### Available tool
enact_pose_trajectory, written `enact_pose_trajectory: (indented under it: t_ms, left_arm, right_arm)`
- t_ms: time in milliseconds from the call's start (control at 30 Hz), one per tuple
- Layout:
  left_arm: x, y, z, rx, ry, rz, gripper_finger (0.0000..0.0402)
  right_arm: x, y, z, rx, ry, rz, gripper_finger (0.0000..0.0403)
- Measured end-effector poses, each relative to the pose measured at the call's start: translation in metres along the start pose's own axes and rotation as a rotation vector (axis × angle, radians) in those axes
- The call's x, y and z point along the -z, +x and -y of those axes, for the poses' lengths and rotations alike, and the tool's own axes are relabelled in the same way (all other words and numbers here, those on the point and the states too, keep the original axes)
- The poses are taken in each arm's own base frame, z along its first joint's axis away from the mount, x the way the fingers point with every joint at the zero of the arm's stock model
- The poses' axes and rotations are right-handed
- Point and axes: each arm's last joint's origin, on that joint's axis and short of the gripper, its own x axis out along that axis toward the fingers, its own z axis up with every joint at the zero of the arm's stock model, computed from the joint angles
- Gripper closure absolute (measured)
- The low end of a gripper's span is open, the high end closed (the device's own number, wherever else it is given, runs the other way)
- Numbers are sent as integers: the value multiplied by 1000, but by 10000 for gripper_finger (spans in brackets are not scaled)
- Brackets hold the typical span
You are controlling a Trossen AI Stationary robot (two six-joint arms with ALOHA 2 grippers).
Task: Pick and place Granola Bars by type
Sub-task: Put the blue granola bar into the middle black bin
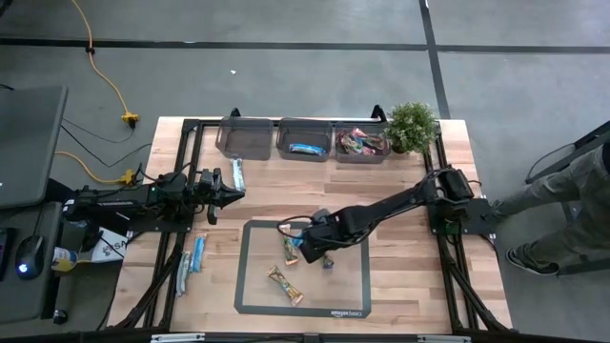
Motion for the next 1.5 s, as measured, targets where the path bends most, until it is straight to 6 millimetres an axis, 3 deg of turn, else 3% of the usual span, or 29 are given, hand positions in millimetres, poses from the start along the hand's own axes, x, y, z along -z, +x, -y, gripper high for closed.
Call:
enact_pose_trajectory:
  t_ms: [200, 933, 1500]
  left_arm:
    - [0, 0, 0, 0, 0, 0, 401]
    - [0, 0, 0, 1, 0, 0, 401]
    - [0, 0, 0, 0, 0, 0, 401]
  right_arm:
    - [1, 15, 0, 27, -2, -24, 137]
    - [3, 42, 0, 48, -7, -58, 138]
    - [4, 63, 3, 68, -35, -126, 213]
